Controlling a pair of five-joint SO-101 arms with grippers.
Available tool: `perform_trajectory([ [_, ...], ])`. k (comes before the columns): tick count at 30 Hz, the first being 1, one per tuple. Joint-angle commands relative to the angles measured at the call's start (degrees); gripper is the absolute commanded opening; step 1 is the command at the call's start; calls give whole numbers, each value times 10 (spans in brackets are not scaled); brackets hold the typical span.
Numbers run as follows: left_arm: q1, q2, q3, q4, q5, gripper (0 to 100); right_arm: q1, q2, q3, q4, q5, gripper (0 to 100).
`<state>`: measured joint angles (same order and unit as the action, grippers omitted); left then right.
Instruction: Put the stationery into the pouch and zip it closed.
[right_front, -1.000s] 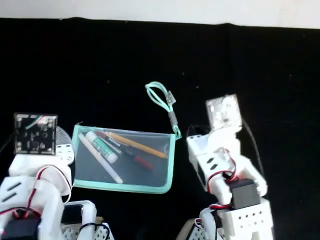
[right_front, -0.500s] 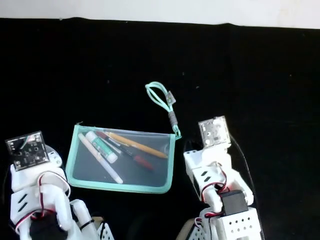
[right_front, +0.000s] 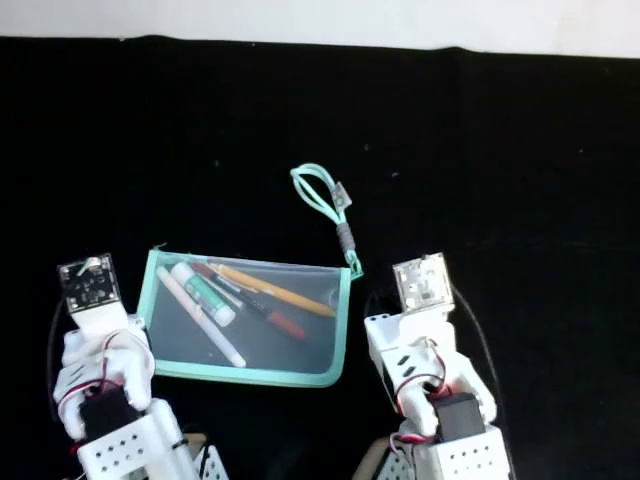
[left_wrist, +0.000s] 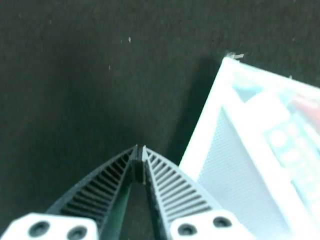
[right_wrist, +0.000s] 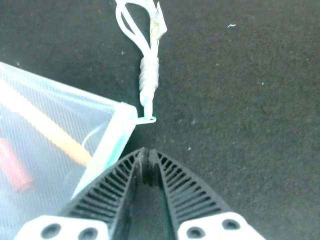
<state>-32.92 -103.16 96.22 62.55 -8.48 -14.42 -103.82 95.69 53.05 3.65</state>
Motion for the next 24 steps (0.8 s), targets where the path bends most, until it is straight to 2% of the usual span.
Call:
perform_trajectory([
  [1, -9, 0, 9, -7, 4, 9, -1, -2, 78, 22, 8, 6],
  [4, -8, 3, 9, -4, 4, 8, -1, -1, 78, 51, 8, 6],
  [8, -8, 5, 9, 0, 4, 8, 0, 1, 77, 143, 8, 6],
  [13, -8, 0, 9, 141, 4, 8, 95, 0, 78, 161, 5, 6],
  [15, -8, -2, 9, 145, 4, 8, 114, -6, 77, 181, 5, 6],
  [24, -7, -2, 9, 145, 4, 8, 115, -6, 77, 181, 5, 6],
])
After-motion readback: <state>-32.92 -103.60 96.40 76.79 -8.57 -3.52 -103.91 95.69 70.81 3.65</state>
